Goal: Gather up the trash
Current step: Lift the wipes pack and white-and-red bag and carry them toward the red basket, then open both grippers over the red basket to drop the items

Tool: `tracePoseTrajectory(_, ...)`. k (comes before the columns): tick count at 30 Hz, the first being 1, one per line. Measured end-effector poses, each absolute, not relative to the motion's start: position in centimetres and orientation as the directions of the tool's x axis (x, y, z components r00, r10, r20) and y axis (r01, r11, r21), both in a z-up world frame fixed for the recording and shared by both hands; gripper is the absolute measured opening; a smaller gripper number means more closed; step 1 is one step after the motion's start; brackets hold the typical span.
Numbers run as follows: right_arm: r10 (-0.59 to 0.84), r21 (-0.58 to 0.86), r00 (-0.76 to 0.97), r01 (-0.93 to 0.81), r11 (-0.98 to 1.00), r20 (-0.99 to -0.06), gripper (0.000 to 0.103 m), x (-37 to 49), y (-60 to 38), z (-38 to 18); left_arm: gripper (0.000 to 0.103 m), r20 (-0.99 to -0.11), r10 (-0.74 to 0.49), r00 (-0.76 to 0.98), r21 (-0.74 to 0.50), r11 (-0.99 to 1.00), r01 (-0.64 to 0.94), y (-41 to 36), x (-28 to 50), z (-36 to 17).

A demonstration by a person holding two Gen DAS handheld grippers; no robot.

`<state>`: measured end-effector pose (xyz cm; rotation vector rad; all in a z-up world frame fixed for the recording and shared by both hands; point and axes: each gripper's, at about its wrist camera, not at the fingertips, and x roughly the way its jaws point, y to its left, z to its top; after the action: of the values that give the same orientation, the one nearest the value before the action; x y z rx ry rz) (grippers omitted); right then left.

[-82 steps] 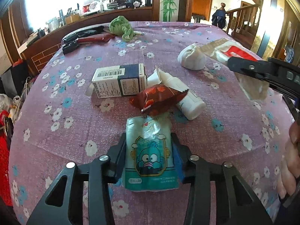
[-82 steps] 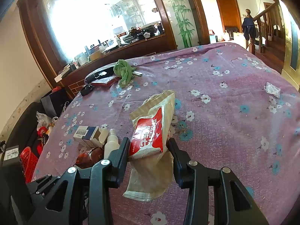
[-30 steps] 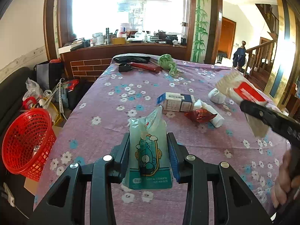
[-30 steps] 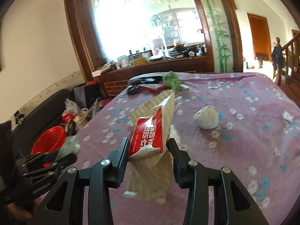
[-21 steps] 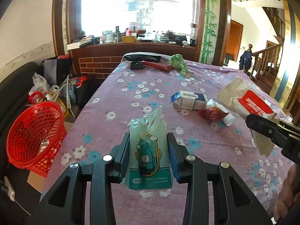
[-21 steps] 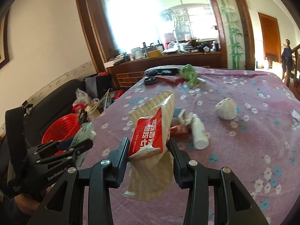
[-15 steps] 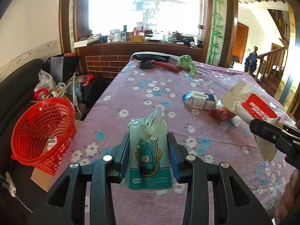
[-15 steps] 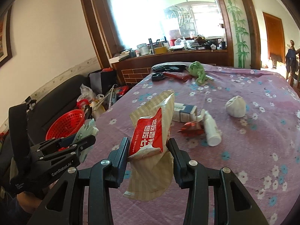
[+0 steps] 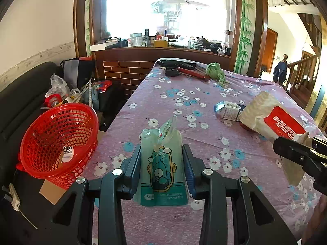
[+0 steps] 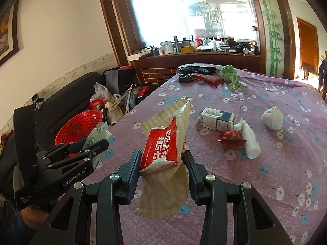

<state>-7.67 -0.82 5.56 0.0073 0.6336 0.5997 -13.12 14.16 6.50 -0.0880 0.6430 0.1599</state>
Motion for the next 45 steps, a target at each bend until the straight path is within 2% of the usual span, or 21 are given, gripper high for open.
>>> tracePoseTrajectory(41,0.563,0.151,0.558,-0.615,0.774,-0.610,0.045,-6.0,6.0,4.4,0.037,-0.608,0.174,0.775,-0.081,0.957,-0.279,20.1,-13.9,6.0)
tracePoseTrajectory(45,0.571,0.155,0.536,-0.631,0.760,-0.622,0.045,-5.4,7.4,4.9,0.037,-0.602,0.157,0.783,-0.122,0.951,-0.284,22.2,-14.4,7.2)
